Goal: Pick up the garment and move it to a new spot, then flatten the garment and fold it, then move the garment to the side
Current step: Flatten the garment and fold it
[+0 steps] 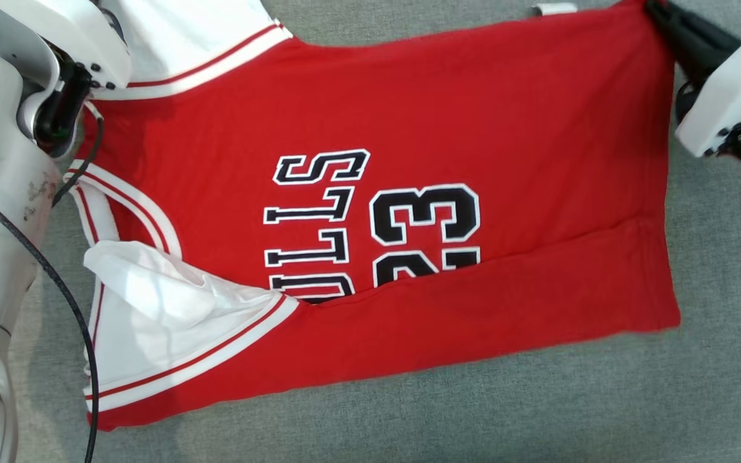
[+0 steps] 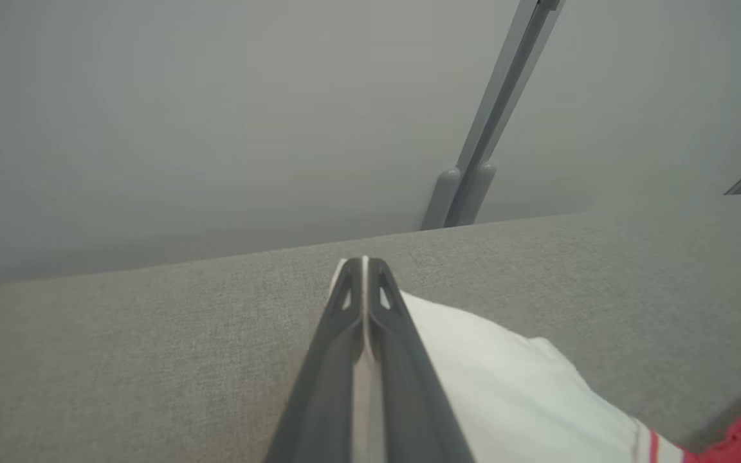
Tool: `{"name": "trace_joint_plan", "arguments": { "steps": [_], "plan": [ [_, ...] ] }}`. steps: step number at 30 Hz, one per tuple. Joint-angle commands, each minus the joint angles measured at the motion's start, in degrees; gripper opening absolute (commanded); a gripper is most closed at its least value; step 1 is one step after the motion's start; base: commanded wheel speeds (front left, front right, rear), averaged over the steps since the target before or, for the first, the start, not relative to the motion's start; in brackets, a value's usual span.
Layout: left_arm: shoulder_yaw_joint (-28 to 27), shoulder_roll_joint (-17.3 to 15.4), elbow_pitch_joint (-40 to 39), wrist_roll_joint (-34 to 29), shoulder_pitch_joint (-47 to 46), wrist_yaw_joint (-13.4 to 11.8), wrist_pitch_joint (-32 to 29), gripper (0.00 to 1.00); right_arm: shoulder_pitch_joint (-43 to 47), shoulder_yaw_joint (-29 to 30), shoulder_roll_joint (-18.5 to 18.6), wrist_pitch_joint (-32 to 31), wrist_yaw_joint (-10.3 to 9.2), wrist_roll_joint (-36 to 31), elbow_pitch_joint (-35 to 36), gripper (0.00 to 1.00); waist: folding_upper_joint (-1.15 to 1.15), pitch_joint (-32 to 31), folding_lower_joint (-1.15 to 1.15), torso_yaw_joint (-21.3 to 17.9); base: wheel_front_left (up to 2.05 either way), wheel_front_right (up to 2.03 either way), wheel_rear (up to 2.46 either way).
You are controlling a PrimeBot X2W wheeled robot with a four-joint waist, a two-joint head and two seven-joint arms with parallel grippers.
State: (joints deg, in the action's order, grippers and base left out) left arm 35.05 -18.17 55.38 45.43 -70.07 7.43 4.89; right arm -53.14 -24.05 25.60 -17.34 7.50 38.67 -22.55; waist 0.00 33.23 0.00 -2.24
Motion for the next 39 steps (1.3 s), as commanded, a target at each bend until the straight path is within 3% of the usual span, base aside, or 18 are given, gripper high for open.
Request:
{"name": "trace_joint_plan", "arguments": {
  "steps": [1,13,21,31,39],
  "plan": [
    [-0.1,-0.4,-0.7,0.6,-1.1,0.0,0.6,0.0,-0.7,1.0,0.3,1.5,-0.02,0.7,0.7,0.0,0.0,-0.4,0.0,0.3,0.0,0.0,0.0],
    [-0.6,-3.6,-10.3,5.0,1.6,0.0,4.2,0.0,4.2,3.1,0.6,5.2,-0.02,5.5,3.4,0.0,0.0,-1.8,0.0,1.7,0.0,0.0,0.0],
    [-3.4,-7.3,-26.8,11.4,14.8,0.0,6.8,0.0,13.5,6.4,1.2,9.2,-0.01,12.4,9.4,0.0,0.0,-3.2,0.0,3.1,0.0,0.0,0.0],
    [-7.4,-13.5,-55.2,19.3,40.7,-7.2,7.8,0.0,27.2,11.7,1.8,14.4,-0.01,20.5,14.7,0.0,0.0,-4.4,0.0,4.3,0.0,0.0,0.0],
    [-9.4,-15.6,-64.7,24.2,56.3,-12.9,8.4,0.0,32.7,12.2,1.3,17.1,-0.01,23.0,14.5,0.0,0.0,-4.8,0.0,4.2,0.0,0.0,0.0]
  ]
}}
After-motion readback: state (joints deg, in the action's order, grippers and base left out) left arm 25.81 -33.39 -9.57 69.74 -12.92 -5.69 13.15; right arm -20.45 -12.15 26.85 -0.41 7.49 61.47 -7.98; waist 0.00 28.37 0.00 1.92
